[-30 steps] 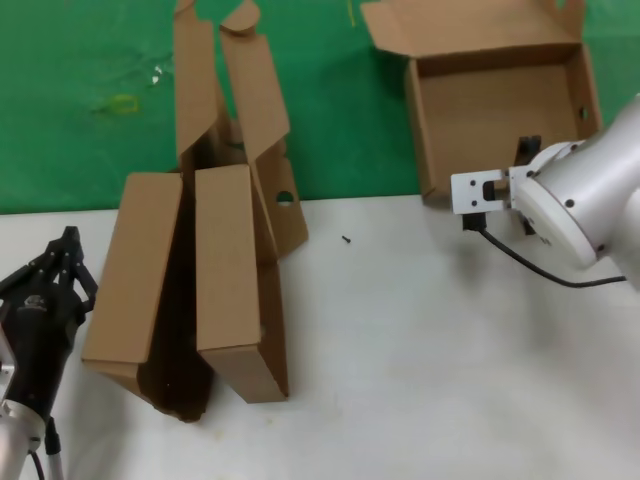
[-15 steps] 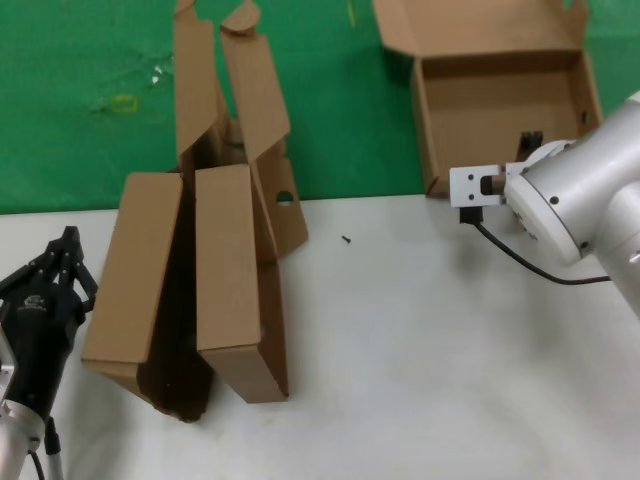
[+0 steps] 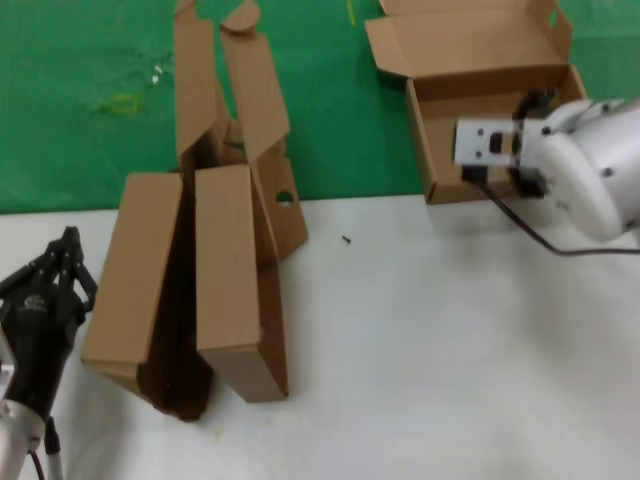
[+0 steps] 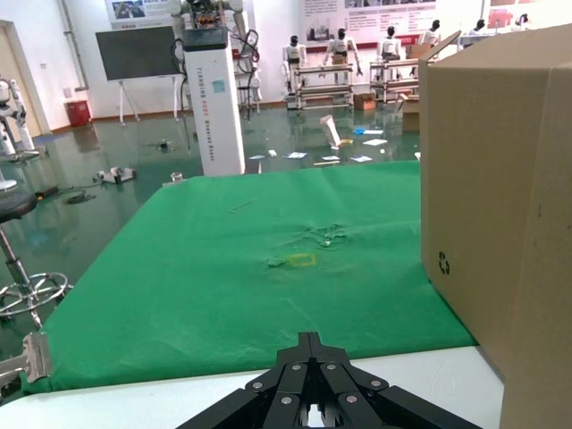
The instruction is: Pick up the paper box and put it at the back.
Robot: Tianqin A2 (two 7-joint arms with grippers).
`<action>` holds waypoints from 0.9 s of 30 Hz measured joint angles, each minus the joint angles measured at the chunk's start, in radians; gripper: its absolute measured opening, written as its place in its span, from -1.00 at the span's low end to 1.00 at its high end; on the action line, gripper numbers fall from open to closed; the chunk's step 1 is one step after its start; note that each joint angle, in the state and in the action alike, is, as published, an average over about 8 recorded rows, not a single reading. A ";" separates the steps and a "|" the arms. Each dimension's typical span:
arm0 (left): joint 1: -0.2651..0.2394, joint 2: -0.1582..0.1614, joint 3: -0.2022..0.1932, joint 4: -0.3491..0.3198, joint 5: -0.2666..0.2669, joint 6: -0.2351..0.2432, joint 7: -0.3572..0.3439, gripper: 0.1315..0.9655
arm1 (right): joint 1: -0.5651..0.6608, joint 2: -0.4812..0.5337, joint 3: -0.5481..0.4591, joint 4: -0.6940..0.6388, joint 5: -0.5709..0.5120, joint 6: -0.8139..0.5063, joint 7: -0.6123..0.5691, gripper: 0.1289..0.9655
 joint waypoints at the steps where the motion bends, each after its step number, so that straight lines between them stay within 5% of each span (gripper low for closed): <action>1: 0.000 0.000 0.000 0.000 0.000 0.000 0.000 -0.97 | 0.002 0.003 0.018 0.032 0.016 -0.009 0.004 -0.64; 8: 0.000 0.000 0.000 0.000 0.000 0.000 0.000 -0.97 | 0.004 0.028 0.182 0.252 0.165 -0.023 0.058 -0.53; 17: 0.000 0.000 0.000 0.000 0.000 0.000 0.000 -0.97 | -0.136 0.023 0.428 0.467 0.413 0.158 0.126 -0.06; 27: 0.000 0.000 0.000 0.000 0.000 0.000 0.000 -0.88 | -0.208 0.019 0.444 0.450 0.527 0.264 0.077 0.50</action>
